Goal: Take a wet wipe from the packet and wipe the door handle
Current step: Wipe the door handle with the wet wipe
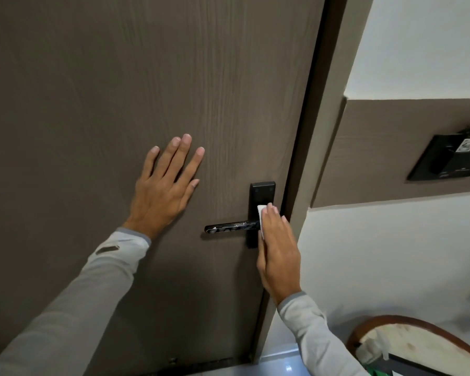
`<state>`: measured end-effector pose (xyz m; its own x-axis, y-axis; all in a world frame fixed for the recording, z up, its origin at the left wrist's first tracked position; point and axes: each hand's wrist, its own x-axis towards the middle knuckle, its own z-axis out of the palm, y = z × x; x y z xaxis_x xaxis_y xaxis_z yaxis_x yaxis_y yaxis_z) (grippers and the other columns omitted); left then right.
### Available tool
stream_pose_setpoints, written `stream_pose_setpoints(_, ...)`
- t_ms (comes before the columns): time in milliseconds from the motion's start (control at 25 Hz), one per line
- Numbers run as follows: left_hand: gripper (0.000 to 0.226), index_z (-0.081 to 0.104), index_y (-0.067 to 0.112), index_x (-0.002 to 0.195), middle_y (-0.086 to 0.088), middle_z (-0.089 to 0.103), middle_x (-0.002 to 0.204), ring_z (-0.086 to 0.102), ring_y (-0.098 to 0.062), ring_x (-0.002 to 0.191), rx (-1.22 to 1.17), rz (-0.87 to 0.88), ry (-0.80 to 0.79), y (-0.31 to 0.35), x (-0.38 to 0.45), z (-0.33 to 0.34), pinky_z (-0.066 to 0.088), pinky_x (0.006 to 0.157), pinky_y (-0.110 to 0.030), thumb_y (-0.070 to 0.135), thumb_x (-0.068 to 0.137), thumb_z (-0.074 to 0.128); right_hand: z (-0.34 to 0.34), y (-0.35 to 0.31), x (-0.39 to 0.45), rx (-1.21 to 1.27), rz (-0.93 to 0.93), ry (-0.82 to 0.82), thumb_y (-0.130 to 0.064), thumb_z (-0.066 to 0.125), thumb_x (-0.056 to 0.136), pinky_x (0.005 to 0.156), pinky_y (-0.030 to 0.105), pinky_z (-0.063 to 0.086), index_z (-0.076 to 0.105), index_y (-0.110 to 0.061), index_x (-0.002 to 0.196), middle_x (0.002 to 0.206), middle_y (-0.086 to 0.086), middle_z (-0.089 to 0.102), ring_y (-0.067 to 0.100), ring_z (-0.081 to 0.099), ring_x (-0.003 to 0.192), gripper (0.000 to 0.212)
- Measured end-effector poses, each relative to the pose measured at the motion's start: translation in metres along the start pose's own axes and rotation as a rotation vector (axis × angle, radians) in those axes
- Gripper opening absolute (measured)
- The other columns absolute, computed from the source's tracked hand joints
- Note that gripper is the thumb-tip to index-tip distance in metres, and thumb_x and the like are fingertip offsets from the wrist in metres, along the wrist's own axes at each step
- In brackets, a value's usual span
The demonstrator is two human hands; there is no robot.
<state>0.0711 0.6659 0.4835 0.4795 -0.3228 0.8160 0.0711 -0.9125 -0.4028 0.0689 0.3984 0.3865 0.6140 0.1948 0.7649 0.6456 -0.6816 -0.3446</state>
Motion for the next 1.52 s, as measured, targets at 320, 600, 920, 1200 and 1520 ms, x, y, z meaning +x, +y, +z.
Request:
stream_pose_setpoints(320, 0.064, 0.024, 0.019, 0.164, -0.010, 0.006, 0.171, 0.001, -0.023, 0.160, 0.095, -0.013, 0.179, 0.001, -0.004, 0.031, 0.003, 0.130, -0.045, 0.044, 0.108, 0.042, 0.054, -0.050, -0.011, -0.335, -0.107, -0.101, -0.057, 0.034, 0.102, 0.127, 0.043, 0.010, 0.038, -0.003, 0.150, 0.156, 0.018, 0.045, 0.029, 0.028, 0.151, 0.072)
stream_pose_setpoints(600, 0.064, 0.020, 0.024, 0.164, -0.014, 0.042, 0.161, -0.010, -0.018, 0.158, 0.060, -0.147, 0.201, 0.015, -0.005, 0.035, -0.001, 0.129, -0.045, 0.040, 0.108, 0.046, 0.059, -0.033, -0.009, -0.381, -0.139, -0.012, -0.063, 0.042, 0.098, 0.129, 0.048, 0.004, 0.043, -0.008, 0.148, 0.151, 0.016, 0.052, 0.028, 0.034, 0.148, 0.074)
stream_pose_setpoints(920, 0.066, 0.013, 0.025, 0.164, -0.013, 0.035, 0.162, -0.010, -0.019, 0.158, 0.086, -0.186, 0.238, 0.022, -0.007, 0.044, -0.002, 0.129, -0.046, 0.040, 0.108, 0.044, 0.100, -0.070, -0.028, -0.350, -0.044, -0.031, -0.077, 0.038, 0.092, 0.129, 0.044, -0.001, 0.005, -0.005, 0.160, 0.168, 0.015, 0.009, 0.027, -0.001, 0.159, 0.105)
stream_pose_setpoints(1200, 0.065, 0.013, 0.024, 0.164, -0.013, 0.030, 0.162, 0.013, -0.026, 0.158, 0.097, -0.167, 0.258, 0.022, -0.009, 0.046, 0.000, 0.129, -0.047, 0.039, 0.107, 0.041, 0.096, -0.041, -0.030, -0.418, 0.032, 0.101, -0.076, 0.034, 0.093, 0.129, 0.046, -0.003, 0.006, -0.003, 0.159, 0.165, 0.018, 0.012, 0.026, -0.006, 0.158, 0.101)
stream_pose_setpoints(1520, 0.064, 0.015, 0.022, 0.163, -0.015, 0.037, 0.160, 0.024, -0.031, 0.153, 0.070, -0.155, 0.273, 0.022, -0.008, 0.045, 0.002, 0.129, -0.047, 0.037, 0.107, 0.041, 0.114, -0.050, -0.030, -0.404, -0.035, 0.131, -0.070, 0.037, 0.096, 0.129, 0.049, -0.001, 0.017, -0.004, 0.158, 0.162, 0.014, 0.021, 0.024, 0.006, 0.157, 0.092)
